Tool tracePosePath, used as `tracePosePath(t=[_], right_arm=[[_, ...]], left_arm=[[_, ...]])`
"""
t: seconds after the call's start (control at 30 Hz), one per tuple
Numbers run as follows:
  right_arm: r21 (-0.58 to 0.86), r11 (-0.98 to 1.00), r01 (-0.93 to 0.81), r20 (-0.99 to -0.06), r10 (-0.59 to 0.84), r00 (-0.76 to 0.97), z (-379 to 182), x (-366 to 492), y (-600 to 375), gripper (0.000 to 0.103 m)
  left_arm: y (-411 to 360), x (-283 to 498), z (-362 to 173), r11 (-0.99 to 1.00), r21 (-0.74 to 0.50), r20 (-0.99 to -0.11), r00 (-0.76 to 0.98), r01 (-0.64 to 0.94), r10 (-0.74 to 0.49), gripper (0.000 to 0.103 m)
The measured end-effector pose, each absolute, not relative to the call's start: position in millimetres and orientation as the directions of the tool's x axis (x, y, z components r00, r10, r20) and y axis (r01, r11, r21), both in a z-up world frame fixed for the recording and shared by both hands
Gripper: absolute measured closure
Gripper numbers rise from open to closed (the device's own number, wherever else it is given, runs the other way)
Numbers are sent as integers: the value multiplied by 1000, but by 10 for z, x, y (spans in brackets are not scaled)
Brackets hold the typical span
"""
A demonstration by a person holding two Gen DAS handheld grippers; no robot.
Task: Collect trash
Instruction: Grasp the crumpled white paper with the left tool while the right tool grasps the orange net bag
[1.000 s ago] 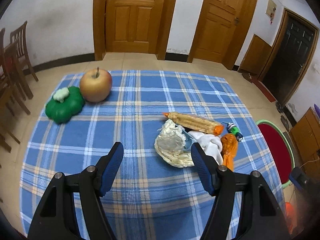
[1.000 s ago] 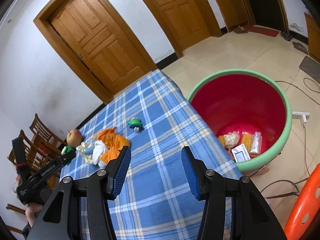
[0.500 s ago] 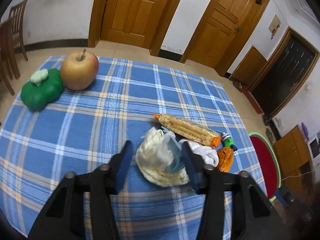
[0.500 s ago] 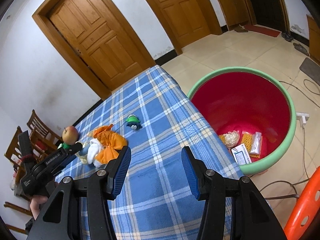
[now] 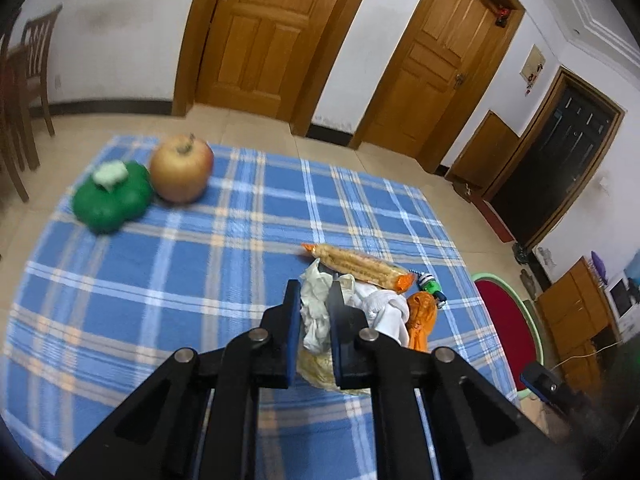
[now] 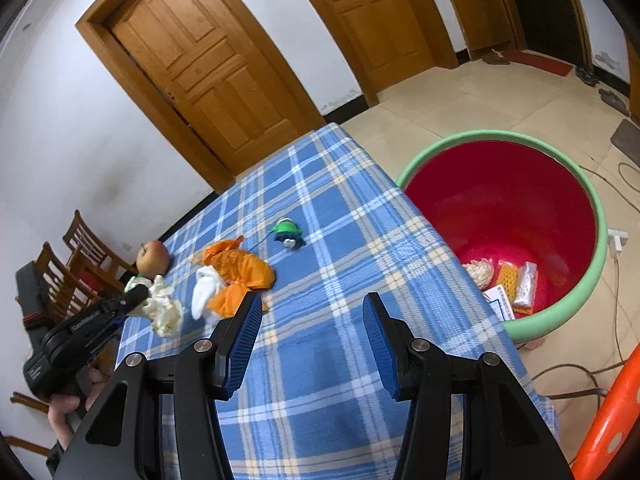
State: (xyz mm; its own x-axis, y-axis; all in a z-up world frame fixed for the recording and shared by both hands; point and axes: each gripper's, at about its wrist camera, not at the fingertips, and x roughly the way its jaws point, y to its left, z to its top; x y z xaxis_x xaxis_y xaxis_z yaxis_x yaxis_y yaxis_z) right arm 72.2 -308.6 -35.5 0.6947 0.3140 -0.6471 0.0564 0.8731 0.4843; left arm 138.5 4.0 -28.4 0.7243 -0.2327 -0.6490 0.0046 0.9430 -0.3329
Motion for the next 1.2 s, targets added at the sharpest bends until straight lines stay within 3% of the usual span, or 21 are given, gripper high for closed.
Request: tracePosePath(t=[0.6, 1.03, 1.1, 1.2], right_arm=[[451, 888, -90, -682, 408, 606, -426, 1018, -2377, 49], [451, 891, -50, -729, 400, 556, -707, 1468, -2194, 50], [455, 889, -38, -733, 399, 550, -756, 1496, -2189, 53], [454, 891, -25, -735, 390, 555, -799, 1510, -2200, 68]], left_arm=[[512, 1017, -269, 959, -254, -671, 737, -125, -82, 91], [483, 1081, -417, 961, -252, -688, 719, -109, -99, 91], [466, 1092, -427, 963, -251, -689, 717, -101, -104, 91], [441, 1105, -444, 965, -247, -691, 715, -93, -108, 91]])
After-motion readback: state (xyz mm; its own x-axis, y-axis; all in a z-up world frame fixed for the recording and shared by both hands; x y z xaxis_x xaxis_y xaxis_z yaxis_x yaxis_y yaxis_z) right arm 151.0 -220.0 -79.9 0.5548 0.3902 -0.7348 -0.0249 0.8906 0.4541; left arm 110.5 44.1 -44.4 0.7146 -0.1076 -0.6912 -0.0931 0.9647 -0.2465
